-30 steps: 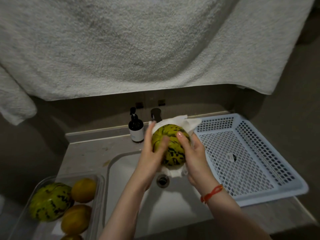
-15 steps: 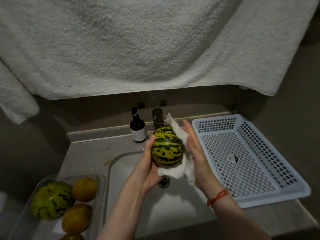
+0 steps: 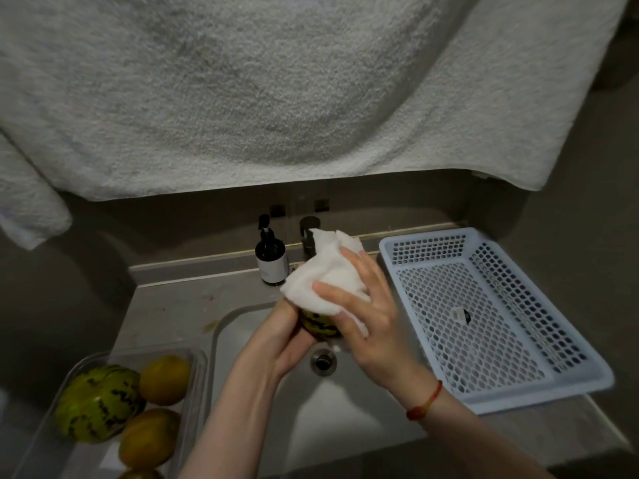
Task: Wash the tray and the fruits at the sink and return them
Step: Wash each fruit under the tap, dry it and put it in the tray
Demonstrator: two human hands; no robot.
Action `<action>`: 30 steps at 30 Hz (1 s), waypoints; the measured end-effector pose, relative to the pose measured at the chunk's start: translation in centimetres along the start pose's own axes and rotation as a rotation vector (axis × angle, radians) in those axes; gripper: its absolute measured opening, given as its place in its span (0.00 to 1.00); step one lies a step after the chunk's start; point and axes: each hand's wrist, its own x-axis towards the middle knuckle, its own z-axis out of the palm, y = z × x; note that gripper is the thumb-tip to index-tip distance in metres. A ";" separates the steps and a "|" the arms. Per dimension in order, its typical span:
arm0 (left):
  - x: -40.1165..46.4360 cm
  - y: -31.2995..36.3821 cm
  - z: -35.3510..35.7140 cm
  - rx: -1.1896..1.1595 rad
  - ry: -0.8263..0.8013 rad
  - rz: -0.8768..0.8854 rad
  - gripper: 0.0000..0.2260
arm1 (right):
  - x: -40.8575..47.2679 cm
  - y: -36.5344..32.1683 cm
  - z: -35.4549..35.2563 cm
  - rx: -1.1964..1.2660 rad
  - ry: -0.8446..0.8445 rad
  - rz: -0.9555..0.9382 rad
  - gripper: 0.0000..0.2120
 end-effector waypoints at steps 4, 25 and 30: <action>-0.4 0.3 0.1 0.036 0.188 -0.064 0.24 | -1.4 0.7 0.0 -0.183 -0.093 -0.167 0.15; 1.1 0.8 0.6 -0.046 0.186 0.175 0.28 | 1.5 1.1 -3.5 1.685 -0.118 0.966 0.28; 1.1 -0.6 1.4 0.191 0.259 0.306 0.29 | 2.0 -0.1 -1.2 1.517 0.043 1.094 0.18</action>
